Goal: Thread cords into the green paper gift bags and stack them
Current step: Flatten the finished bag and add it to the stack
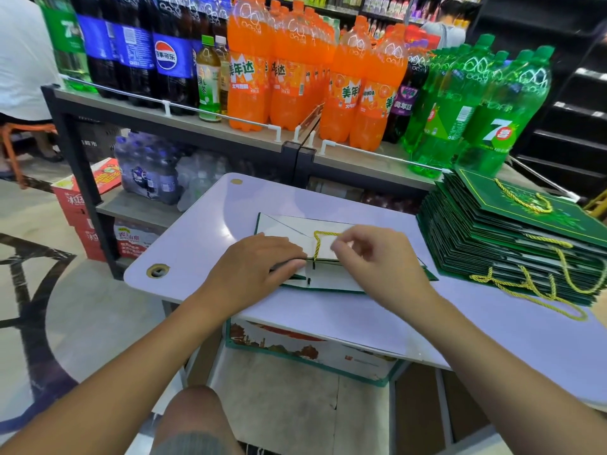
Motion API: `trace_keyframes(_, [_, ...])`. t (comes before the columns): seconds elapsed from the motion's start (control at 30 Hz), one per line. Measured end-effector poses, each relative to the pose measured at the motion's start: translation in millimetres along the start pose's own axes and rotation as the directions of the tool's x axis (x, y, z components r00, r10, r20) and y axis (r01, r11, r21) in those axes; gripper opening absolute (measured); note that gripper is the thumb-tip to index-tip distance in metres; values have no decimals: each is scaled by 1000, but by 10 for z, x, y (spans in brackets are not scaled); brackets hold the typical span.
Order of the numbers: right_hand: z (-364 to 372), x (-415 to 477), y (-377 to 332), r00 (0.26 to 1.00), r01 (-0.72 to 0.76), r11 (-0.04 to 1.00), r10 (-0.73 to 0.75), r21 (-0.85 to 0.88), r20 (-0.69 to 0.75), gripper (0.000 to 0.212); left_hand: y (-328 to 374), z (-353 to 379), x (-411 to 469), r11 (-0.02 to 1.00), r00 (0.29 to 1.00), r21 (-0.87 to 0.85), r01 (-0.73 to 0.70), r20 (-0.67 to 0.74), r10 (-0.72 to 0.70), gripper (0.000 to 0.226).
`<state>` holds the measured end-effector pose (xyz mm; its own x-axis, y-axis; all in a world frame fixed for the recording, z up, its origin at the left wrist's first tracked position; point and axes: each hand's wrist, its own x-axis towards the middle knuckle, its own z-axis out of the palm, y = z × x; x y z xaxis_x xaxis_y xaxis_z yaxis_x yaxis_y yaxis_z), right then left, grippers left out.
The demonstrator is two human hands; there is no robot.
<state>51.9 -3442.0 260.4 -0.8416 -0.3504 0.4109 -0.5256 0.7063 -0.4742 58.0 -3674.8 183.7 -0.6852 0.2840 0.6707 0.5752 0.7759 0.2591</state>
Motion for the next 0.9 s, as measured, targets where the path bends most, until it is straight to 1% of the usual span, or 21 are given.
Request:
trace_keyframes(0.03, [22,-86,-24,992,-97,995,94,33,79,28,-1,0,1,1000,1000,5,-2,-7,2,37])
trace_keyframes(0.07, [56,-160,-57,970,-183,981,169,64,174,31,-2,1,5,1000,1000,9,-6,-14,6,37])
trace_keyframes(0.1, [112,-213,-80,945,-250,962,218,109,245,30,-3,5,7,1000,1000,12,-10,-18,10,38])
trace_keyframes(0.13, [182,-236,-99,927,-305,938,252,164,278,29,-6,6,9,1000,1000,16,-15,-24,16,38])
trace_keyframes(0.23, [422,-211,-121,894,-434,831,352,348,277,30,-15,18,5,999,999,27,-28,-46,29,37])
trace_keyframes(0.3, [519,-181,-160,880,-475,762,400,440,256,35,-19,17,0,999,997,33,-30,-64,32,37])
trace_keyframes(0.37, [570,-168,-177,880,-474,727,417,497,228,37,-22,20,-5,999,996,32,-29,-81,32,37])
trace_keyframes(0.43, [592,-176,-174,885,-462,729,421,506,200,39,-26,24,-9,999,995,31,-25,-92,28,37])
trace_keyframes(0.5, [593,-186,-152,897,-438,774,407,457,170,38,-25,27,-11,999,995,40,-23,-94,27,39])
trace_keyframes(0.6, [561,-222,-142,929,-369,849,343,378,138,34,-22,41,-18,996,994,74,-42,-101,50,39])
trace_keyframes(0.73, [563,-248,-137,956,-292,923,275,250,105,34,-21,47,-15,996,993,78,-39,-113,47,48])
trace_keyframes(0.8, [589,-239,-130,964,-265,941,254,210,77,35,-26,45,-16,996,994,84,-35,-99,43,49])
trace_keyframes(0.9, [578,-234,-117,970,-242,956,237,168,50,36,-22,31,-12,997,998,74,-17,-63,21,43])
